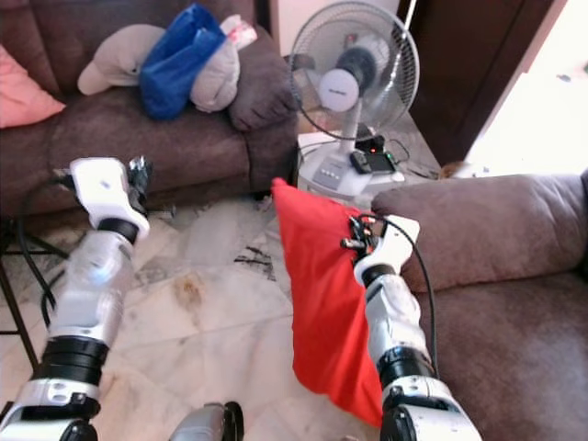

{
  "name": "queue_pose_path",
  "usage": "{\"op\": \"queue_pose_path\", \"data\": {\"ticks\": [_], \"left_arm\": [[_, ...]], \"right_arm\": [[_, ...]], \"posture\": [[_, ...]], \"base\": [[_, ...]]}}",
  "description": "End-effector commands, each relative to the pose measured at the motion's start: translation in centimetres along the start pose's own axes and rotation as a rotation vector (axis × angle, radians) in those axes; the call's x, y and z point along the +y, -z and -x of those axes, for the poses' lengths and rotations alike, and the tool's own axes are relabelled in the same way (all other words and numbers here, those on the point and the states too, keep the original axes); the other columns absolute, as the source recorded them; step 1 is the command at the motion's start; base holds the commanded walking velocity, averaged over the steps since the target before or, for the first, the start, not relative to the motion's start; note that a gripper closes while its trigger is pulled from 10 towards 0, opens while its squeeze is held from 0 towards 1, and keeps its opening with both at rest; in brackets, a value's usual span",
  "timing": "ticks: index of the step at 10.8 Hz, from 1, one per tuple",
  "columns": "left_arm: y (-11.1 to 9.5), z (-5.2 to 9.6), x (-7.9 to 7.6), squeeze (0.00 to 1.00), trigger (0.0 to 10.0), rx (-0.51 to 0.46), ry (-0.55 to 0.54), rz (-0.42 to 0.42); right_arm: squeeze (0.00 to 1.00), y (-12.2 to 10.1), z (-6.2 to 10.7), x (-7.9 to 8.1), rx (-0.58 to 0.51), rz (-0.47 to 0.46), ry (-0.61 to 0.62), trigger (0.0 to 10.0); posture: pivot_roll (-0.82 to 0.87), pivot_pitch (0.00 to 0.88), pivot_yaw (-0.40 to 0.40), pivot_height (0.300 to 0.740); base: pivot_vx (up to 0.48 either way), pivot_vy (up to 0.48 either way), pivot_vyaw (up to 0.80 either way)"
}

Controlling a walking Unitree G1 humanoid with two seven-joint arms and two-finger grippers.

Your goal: Move the pillow to the sofa from floor

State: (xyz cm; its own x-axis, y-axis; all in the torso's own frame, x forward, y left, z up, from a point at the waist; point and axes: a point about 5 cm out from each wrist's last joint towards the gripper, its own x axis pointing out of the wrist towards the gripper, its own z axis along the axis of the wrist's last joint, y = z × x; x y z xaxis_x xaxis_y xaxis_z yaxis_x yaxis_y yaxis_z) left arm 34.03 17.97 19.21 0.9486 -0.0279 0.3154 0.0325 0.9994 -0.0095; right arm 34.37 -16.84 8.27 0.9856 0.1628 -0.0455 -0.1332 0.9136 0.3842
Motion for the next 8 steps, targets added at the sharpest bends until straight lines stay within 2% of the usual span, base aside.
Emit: {"op": "queue_pose_path", "data": {"ticks": [1,3,5,7,8], "left_arm": [[-1.0,0.0,0.3,0.0,10.0,-0.022,0.009,0.019],[-2.3,-0.5,0.2,0.0,10.0,-0.06,0.016,0.018],[-2.7,-0.5,-0.1,0.0,10.0,-0.059,0.031,0.052],[-3.1,0.0,0.1,0.0,10.0,-0.046,0.019,0.09],[-3.4,0.2,0.3,0.0,10.0,-0.052,0.004,0.105]], "right_arm": [[0.0,-5.7,-1.7,2.6,-0.211,0.027,-0.15,10.0],[0.0,-7.3,-2.2,4.9,-0.266,-0.023,-0.225,10.0],[0.0,-8.4,-2.3,6.3,-0.297,-0.069,-0.327,10.0],[0.0,-8.8,-1.6,6.3,-0.277,-0.089,-0.426,10.0],[0.0,-8.5,-1.3,5.8,-0.26,-0.085,-0.421,10.0]], "posture": [[0.12,0.0,-0.046,0.74],[0.12,0.0,-0.049,0.74],[0.12,0.0,-0.051,0.74],[0.13,0.0,-0.06,0.74],[0.13,0.0,-0.063,0.74]], "base": [[0.0,0.0,0.0],[0.0,0.0,0.0],[0.0,0.0,0.0],[0.0,0.0,0.0],[0.0,0.0,0.0]]}}
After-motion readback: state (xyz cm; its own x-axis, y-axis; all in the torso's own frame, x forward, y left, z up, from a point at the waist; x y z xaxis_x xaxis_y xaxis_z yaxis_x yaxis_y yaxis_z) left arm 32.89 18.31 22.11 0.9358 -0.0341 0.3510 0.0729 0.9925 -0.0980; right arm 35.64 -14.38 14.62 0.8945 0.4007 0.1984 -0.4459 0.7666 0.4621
